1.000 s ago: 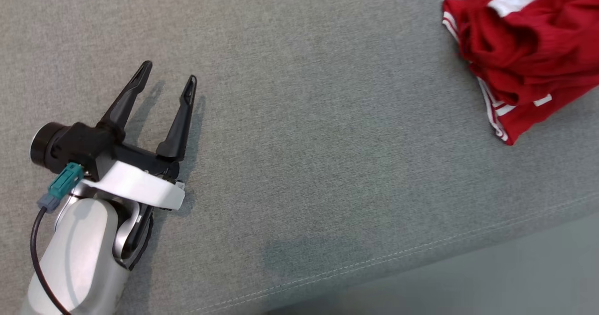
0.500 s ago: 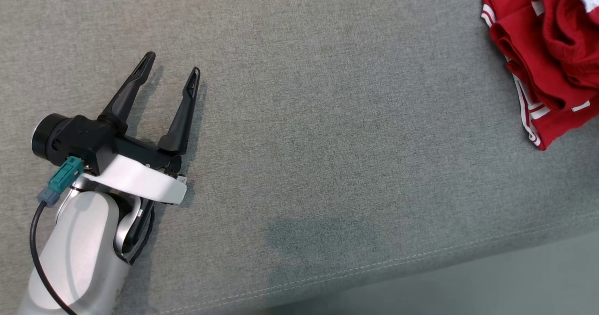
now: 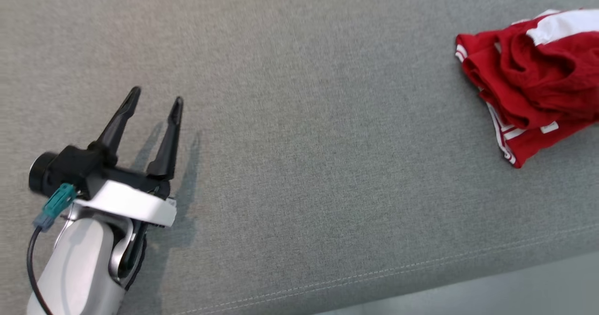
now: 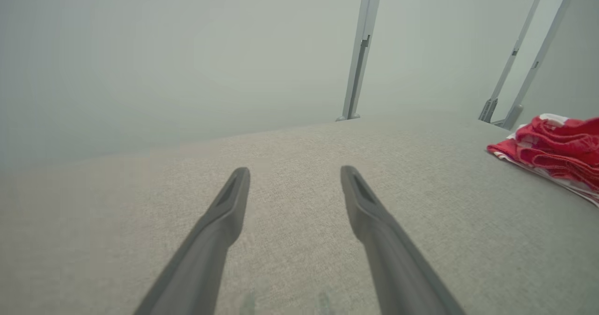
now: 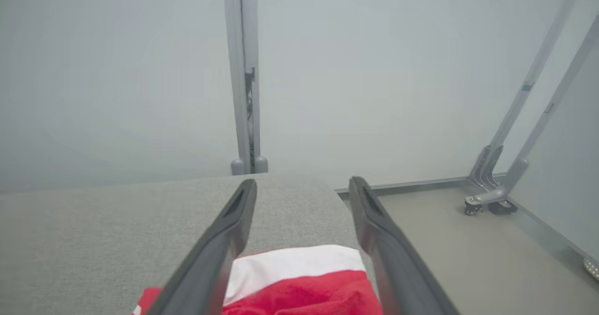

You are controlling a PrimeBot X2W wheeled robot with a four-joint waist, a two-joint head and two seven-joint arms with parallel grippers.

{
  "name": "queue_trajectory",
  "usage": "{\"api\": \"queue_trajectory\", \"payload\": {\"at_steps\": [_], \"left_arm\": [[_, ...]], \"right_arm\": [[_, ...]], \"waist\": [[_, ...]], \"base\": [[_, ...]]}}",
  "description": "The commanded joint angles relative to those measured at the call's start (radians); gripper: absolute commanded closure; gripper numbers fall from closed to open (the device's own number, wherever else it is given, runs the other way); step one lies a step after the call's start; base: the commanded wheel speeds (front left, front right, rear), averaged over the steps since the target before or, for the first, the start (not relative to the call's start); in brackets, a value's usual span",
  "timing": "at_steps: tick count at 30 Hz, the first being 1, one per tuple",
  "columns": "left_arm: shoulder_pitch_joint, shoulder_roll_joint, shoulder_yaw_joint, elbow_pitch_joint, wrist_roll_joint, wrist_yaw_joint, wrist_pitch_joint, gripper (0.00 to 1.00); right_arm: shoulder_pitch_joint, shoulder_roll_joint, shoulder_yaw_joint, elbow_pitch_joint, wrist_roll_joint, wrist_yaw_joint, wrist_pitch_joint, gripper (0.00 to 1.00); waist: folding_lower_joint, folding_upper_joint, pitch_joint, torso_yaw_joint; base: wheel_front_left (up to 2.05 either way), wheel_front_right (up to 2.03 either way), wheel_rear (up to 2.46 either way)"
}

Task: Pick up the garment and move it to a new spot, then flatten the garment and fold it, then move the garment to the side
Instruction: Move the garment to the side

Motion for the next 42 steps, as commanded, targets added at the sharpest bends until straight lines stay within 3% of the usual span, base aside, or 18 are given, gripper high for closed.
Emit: {"api": "queue_trajectory", "payload": {"at_steps": [1,4,5,7,15,31,42], "left_arm": [[0.002,0.029,0.044,-0.026,-0.009,0.015,-0.007,0.00],[0.034,0.038,0.072,-0.045,-0.018,0.037,-0.011,0.00],[0.052,0.044,0.091,-0.062,-0.025,0.049,-0.012,0.00],[0.067,0.046,0.110,-0.080,-0.033,0.063,-0.013,0.00],[0.148,0.027,0.148,-0.118,-0.062,0.093,-0.018,0.00],[0.313,-0.003,0.140,-0.056,-0.069,0.101,-0.021,0.00],[0.328,-0.004,0.145,-0.060,-0.070,0.100,-0.022,0.00]], "right_arm": [[0.076,-0.001,-0.011,-0.056,-0.025,0.003,-0.011,0.00],[0.220,0.088,-0.104,-0.273,-0.113,0.003,-0.011,0.00],[0.302,0.156,-0.142,-0.398,-0.165,0.003,-0.011,0.00],[0.373,0.221,-0.162,-0.496,-0.210,0.003,-0.011,0.00],[0.549,0.371,-0.167,-0.647,-0.305,0.003,-0.011,0.00],[0.784,0.451,-0.187,-0.683,-0.401,0.003,0.001,0.00],[0.809,0.463,-0.177,-0.708,-0.413,0.003,0.021,0.00]], "waist": [[0.0000,0.0000,-0.045,0.013],[0.0000,0.0000,-0.085,0.033],[0.0000,0.0000,-0.106,0.048],[0.0000,0.0000,-0.126,0.064],[0.0000,0.0000,-0.208,0.114],[0.0000,0.0000,-0.362,0.140],[0.0000,0.0000,-0.379,0.139]], "base": [[0.00,0.00,0.00],[0.00,0.00,0.00],[0.00,0.00,0.00],[0.00,0.00,0.00],[0.00,0.00,0.00],[0.00,0.00,0.00],[0.00,0.00,0.00]]}}
